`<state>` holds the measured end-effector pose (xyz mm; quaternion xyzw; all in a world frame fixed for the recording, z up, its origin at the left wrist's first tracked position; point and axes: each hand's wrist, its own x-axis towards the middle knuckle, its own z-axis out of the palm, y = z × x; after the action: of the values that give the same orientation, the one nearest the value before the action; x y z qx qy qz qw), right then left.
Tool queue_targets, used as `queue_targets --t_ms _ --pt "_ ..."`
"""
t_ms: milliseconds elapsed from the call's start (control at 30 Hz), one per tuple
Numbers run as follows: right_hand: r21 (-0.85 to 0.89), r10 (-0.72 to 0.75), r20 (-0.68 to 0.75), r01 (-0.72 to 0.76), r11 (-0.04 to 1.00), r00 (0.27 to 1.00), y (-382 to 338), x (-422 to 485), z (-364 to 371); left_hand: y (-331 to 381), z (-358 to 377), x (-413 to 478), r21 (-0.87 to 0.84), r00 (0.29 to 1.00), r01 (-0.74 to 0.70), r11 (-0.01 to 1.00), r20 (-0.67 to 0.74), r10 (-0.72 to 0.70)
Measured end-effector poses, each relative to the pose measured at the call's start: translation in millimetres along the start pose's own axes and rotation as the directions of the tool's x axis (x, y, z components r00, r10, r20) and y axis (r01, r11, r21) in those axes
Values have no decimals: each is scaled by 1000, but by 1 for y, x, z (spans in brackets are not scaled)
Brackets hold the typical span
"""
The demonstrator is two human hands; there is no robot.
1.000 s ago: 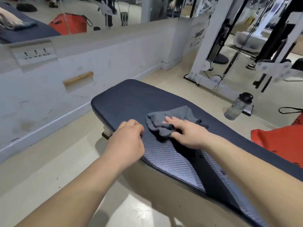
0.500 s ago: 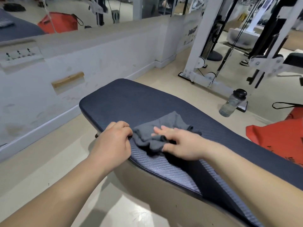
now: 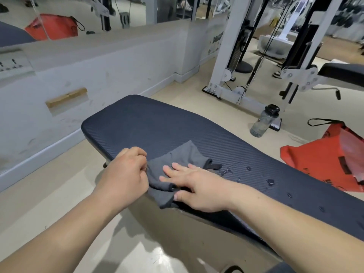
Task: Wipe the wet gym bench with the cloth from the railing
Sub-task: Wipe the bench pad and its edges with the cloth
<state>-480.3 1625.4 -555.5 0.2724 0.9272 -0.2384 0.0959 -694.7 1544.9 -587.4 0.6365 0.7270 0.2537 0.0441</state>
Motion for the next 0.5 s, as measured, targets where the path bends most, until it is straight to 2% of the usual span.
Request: queue_targets --t_ms 100,200,267,400,467,500 --pt "0 45 -82 -45 999 996 25 -3 -7 9 -1 4 -57 1000 -9 998 -26 8" --pt "-41 299 -212 -314 949 931 55 3 -18 21 -1 3 -107 996 -68 992 -70 60" --pt "-34 360 -227 -377 926 905 56 5 -16 26 -4 1 -120 995 -89 989 -52 83" --pt "-42 114 -89 -118 992 990 29 -8 -2 36 -4 -5 -139 962 -163 977 198 188" --pt "64 21 0 -21 998 1000 20 -24 -3 43 2 -5 -157 897 -221 963 354 263" --pt "141 16 9 -17 990 1000 20 -35 -7 47 5 -4 -155 865 -255 955 405 297"
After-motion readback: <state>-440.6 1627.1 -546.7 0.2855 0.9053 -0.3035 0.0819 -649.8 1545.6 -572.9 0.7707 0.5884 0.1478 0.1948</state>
